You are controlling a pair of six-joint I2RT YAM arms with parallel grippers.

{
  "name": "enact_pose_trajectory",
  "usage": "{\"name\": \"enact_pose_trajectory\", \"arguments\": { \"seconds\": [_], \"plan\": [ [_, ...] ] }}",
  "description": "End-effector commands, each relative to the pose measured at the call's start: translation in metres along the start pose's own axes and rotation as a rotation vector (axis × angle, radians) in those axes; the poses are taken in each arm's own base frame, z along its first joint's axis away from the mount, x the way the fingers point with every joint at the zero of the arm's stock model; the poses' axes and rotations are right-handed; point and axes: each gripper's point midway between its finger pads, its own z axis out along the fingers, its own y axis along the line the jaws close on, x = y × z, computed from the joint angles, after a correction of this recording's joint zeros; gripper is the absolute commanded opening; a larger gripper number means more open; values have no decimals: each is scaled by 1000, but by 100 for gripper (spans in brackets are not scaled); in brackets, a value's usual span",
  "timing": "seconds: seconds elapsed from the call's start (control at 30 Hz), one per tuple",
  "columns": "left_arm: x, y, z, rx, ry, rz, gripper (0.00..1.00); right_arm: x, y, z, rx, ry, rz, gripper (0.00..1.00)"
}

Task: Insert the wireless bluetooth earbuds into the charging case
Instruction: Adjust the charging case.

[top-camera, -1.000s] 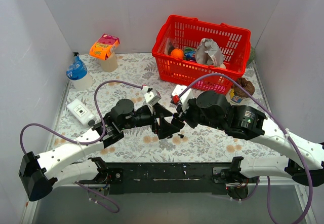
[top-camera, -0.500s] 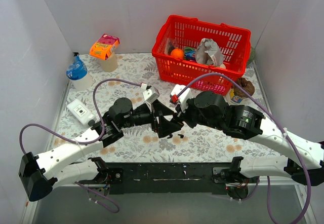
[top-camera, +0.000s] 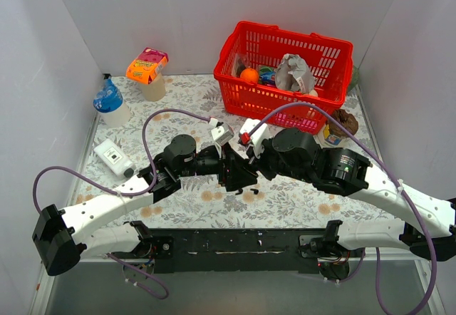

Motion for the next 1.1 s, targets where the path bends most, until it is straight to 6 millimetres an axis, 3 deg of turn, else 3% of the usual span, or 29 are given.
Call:
{"name": "enact_pose_trajectory", "arguments": {
  "seconds": [0.0,0.2,0.43,0.63,0.8,0.87,0.9,1.0,1.07],
  "plan": [
    [-24,-15,-2,47,-52,38,59,-25,-2,-7,10,-80,24,1],
    [-25,-15,-1,50,-58,40,51,-24,-1,-7,4,-79,23,1],
    [-24,-15,-1,54,-56,42,31,-24,0,-6,-2,-77,25,1],
    [-24,-15,-3,54,-70,50,1,-24,4,-7,-19,-80,25,1],
    [-16,-13,-7,57,-85,72,0,-31,5,-10,-26,-108,50,2],
    [-21,-17,-12,63,-120,103,0,-35,4,-13,-22,-126,76,18],
    [-20,-16,-14,62,-128,108,0,-38,2,-15,-12,-139,80,32],
    [-15,-17,-20,64,-145,131,0,-49,-6,-26,19,-190,145,47],
    [-10,-19,-25,72,-154,150,0,-60,-12,-39,40,-242,181,52]
  ]
}}
